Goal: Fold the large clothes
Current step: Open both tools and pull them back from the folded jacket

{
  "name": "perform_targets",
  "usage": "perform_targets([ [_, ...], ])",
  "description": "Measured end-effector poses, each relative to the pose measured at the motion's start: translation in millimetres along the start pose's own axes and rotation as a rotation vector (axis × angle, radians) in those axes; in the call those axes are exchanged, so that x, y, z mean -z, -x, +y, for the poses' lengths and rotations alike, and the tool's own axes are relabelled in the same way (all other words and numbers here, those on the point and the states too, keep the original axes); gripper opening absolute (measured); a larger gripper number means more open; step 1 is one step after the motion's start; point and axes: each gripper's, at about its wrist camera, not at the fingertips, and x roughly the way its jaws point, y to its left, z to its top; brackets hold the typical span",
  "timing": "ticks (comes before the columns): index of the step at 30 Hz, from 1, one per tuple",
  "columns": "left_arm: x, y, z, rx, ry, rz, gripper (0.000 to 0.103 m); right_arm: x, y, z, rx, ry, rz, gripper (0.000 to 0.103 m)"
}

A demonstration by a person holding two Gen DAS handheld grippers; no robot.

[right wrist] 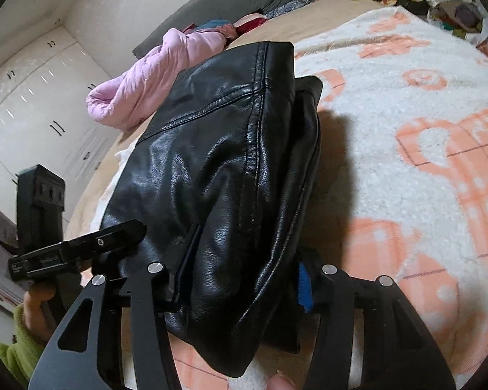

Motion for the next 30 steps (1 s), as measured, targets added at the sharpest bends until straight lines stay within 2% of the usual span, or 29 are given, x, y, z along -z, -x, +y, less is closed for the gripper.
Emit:
perform_targets([
  [6,1,4,-6,-0.011,0.003,-0.008,0.082,5,8,12,0.081,0.039,-0.031,0.059],
  [12,4,13,-11,-0.035,-0.025,-0.025,0.086,18,18,17,0.137,0.058,-0.065,0.076],
  [14,5,18,-14,-0.042,-0.036,-0.035,0.087,20,22,19,0.149,0.063,-0.084,0.077],
  [16,5,24,-16,-0.043,-0.043,-0.046,0.087,23,26,19,0.162,0.063,-0.103,0.084],
  [18,6,30,-17,-0.046,-0.047,-0.058,0.087,26,31,20,0.177,0.064,-0.126,0.085],
  [20,7,36,-19,-0.048,-0.052,-0.066,0.087,28,38,19,0.178,0.064,-0.147,0.091],
  [23,12,47,-20,-0.054,-0.061,-0.084,0.093,34,51,20,0.167,0.055,-0.186,0.093],
  [30,30,72,-30,-0.06,-0.098,-0.132,0.093,55,87,39,0.209,0.108,-0.301,0.098],
])
